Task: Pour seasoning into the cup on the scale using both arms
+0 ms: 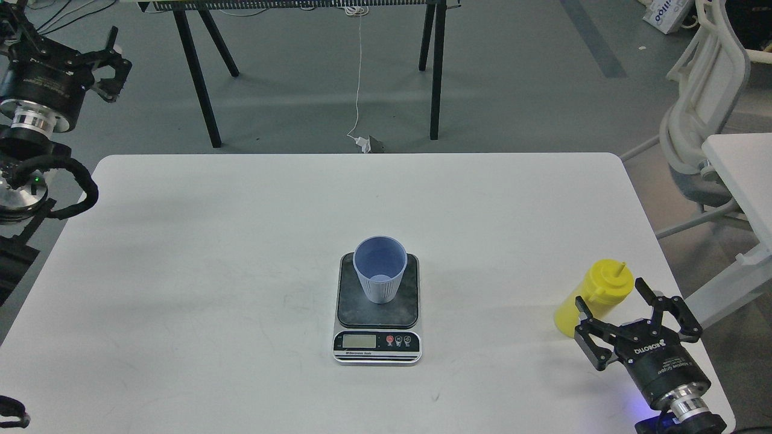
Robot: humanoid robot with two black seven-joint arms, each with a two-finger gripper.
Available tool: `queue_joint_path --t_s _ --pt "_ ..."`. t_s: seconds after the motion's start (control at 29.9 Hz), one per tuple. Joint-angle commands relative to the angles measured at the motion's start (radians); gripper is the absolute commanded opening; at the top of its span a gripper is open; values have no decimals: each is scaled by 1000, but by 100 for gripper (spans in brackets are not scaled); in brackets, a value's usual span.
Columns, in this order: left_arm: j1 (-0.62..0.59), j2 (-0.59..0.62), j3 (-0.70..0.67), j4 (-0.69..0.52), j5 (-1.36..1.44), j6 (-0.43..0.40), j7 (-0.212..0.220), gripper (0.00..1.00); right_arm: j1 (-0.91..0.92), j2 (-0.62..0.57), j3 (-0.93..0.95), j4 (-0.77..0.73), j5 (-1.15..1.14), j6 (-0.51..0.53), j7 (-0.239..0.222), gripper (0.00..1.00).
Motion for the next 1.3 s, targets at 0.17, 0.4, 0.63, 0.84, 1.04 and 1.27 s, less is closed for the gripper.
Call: queue_joint_path --t_s 0.17,0.4,0.63,0.84,1.04,1.27 --pt "4 -1 -4 -9 0 -2 0 100 -41 -191 94 -37 -47 0 1 98" --pt "10 -4 -4 -8 0 -13 2 100 197 -207 266 -327 -133 0 3 98" --pt "14 -17 8 -8 1 -16 2 100 626 -97 199 -669 -247 0 -9 98" --pt "23 -46 9 0 4 -16 3 100 948 54 3 -873 -247 0 -12 98" --pt "23 -47 11 3 6 -16 3 100 1091 212 -2 -1038 -241 0 -74 99" --pt "23 -50 11 3 4 -11 2 100 1130 276 -17 -1081 -244 0 -72 99"
